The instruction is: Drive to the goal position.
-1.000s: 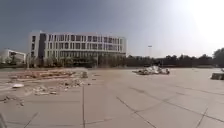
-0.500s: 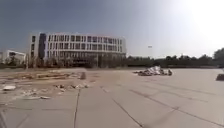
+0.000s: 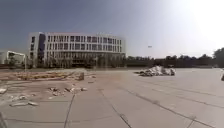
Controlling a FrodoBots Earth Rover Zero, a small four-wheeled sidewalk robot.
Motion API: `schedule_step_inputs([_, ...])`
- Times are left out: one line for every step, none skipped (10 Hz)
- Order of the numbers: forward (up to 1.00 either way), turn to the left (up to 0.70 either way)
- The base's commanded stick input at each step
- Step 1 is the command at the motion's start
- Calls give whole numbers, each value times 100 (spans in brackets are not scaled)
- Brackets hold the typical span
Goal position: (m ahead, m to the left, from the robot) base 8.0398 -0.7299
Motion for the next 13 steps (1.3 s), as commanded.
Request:
schedule_step_inputs([70, -2])
schedule_step_inputs([70, -2])
schedule_step_inputs([70, -2])
schedule_step_inputs([70, -2])
schedule_step_inputs([70, -2])
schedule_step_inputs([70, -2])
schedule_step_inputs([70, -2])
schedule_step_inputs([70, -2])
schedule_step_inputs([70, -2])
schedule_step_inputs([70, -2])
schedule_step_inputs([70, -2])
schedule_step_inputs([70, -2])
schedule_step_inputs([70, -2])
